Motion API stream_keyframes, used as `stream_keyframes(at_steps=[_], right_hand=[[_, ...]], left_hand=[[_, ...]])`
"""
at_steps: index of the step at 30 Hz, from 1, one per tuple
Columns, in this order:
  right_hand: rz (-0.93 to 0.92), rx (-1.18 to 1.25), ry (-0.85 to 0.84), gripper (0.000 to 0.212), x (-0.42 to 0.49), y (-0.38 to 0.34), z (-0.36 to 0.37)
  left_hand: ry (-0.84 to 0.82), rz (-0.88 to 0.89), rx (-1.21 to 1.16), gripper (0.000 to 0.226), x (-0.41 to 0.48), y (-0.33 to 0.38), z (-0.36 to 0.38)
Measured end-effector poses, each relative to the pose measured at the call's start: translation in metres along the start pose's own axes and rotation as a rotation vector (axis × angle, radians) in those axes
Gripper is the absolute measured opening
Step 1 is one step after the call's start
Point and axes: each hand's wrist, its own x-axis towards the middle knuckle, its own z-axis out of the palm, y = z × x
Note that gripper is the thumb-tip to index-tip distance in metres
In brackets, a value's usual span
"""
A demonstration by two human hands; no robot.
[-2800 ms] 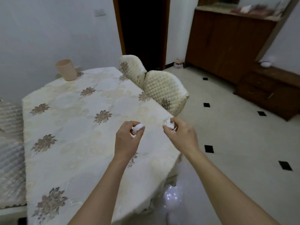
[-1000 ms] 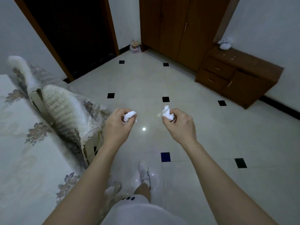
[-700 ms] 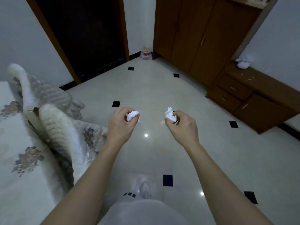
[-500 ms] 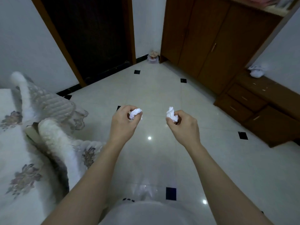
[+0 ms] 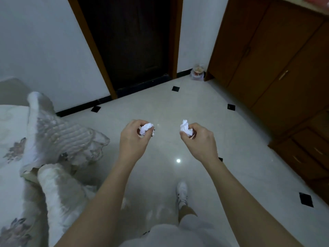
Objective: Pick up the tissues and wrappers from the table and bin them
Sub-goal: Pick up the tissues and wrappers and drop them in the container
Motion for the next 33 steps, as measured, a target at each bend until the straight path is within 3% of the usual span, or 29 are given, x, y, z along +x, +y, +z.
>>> stream_keyframes(at_steps=[9, 15, 24, 33], right_hand=[[-0.253, -0.026, -0.179, 0.048, 0.199, -0.025, 0.039], [-0.341, 0.009, -0.332, 0.045, 0.267, -0.043, 0.082], [-0.462, 0.047, -0.506, 0.039, 0.336, -0.107, 0.175], [-0.523, -0.002, -0.627, 0.022, 0.416, -0.203, 0.303]], left_hand=[[0.141, -0.157, 0.072, 0.003, 0.146, -0.008, 0.040], [0.239, -0.296, 0.066, 0.006, 0.184, -0.025, 0.045], [0.427, -0.415, 0.092, 0.005, 0.254, -0.083, 0.003], [0.484, -0.455, 0.098, 0.003, 0.359, -0.182, -0.068]])
